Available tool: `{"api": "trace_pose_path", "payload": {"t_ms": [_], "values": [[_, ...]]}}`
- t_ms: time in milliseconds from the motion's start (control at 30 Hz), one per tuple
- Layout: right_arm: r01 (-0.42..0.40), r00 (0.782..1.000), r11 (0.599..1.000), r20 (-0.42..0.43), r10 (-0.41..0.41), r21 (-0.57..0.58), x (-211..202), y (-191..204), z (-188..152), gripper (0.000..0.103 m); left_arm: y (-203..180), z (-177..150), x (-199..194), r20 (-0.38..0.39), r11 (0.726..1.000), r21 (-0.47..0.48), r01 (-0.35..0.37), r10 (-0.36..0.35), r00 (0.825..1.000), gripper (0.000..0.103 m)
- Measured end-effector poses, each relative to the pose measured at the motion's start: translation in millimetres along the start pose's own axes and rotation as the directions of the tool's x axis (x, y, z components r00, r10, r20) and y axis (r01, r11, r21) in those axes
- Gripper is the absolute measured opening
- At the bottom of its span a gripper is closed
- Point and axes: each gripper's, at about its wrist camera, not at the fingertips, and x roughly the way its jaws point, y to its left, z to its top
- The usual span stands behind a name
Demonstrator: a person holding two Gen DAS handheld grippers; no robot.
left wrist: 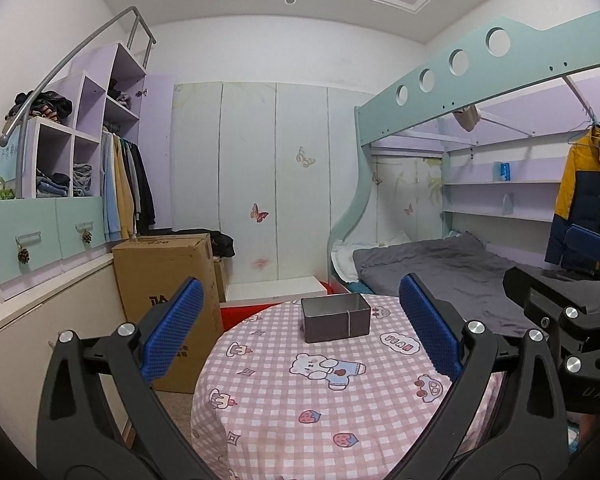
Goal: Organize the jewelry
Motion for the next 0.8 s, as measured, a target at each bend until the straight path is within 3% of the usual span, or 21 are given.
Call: {"api": "trace_pose_path", "payload": {"t_ms": [800], "values": [[0.015,1.0,1.0,0.003,-0.015,-0.011,-0.4,-2.5,-2.1,0.095,-2.4,-0.6,0.2,0.0,1.0,0.004,0.001,-0.001,1.0,0.096]]}}
